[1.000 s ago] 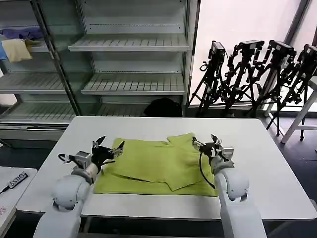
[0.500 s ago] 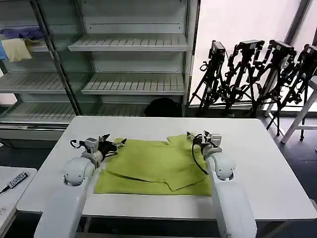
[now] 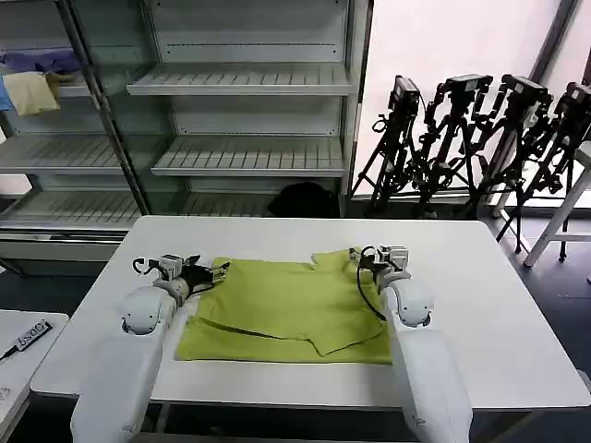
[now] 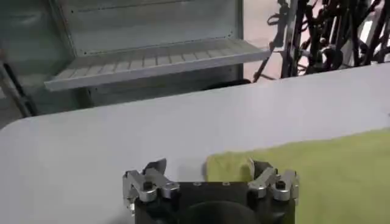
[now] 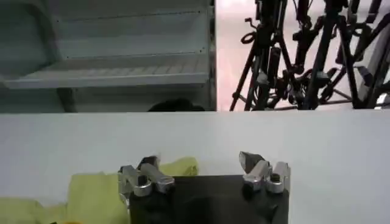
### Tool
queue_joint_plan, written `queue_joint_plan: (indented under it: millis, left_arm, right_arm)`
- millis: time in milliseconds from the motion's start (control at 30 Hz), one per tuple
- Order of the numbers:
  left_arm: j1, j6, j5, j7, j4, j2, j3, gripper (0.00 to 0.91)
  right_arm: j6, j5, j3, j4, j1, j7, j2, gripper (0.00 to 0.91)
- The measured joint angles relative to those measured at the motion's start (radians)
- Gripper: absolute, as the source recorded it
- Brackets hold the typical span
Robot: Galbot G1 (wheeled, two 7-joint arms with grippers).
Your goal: Fold and organize the clothes.
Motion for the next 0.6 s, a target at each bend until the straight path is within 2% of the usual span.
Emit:
queue_joint_plan:
  millis: [200, 267, 400, 467, 500, 533, 567, 600]
  left_arm:
    - [-0.012, 0.0, 0.0, 0.001, 0.025, -0.002, -0.004, 0.826]
    - [-0.012, 0.0, -0.002, 0.002, 0.027, -0.003, -0.004, 0.736]
    - [-0.014, 0.0, -0.003, 0.003, 0.028, -0.004, -0.001, 0.695]
    - [-0.015, 0.0, -0.003, 0.003, 0.028, -0.007, 0.0, 0.695]
    - [-0.015, 0.0, -0.003, 0.003, 0.028, -0.008, 0.0, 0.695]
    - [-0.015, 0.0, -0.003, 0.005, 0.027, -0.01, 0.001, 0.695]
    - [-0.015, 0.0, -0.003, 0.005, 0.027, -0.01, 0.001, 0.695]
    - [-0.015, 0.0, -0.003, 0.005, 0.026, -0.01, 0.002, 0.685]
  right_arm:
    - [0.0, -0.018, -0.002, -0.006, 0.0, -0.004, 0.001, 0.907]
    - [0.0, -0.025, -0.003, -0.006, -0.003, -0.008, 0.001, 0.836]
    - [0.0, -0.042, -0.004, -0.006, -0.01, -0.011, 0.004, 0.665]
    - [0.0, -0.049, -0.005, -0.006, -0.015, -0.014, 0.006, 0.615]
    - [0.0, -0.053, -0.006, -0.006, -0.017, -0.014, 0.006, 0.534]
    - [0.0, -0.056, -0.007, -0.006, -0.018, -0.015, 0.006, 0.494]
    - [0.0, -0.058, -0.007, -0.006, -0.02, -0.016, 0.006, 0.393]
    - [0.0, -0.062, -0.007, -0.006, -0.021, -0.016, 0.006, 0.333]
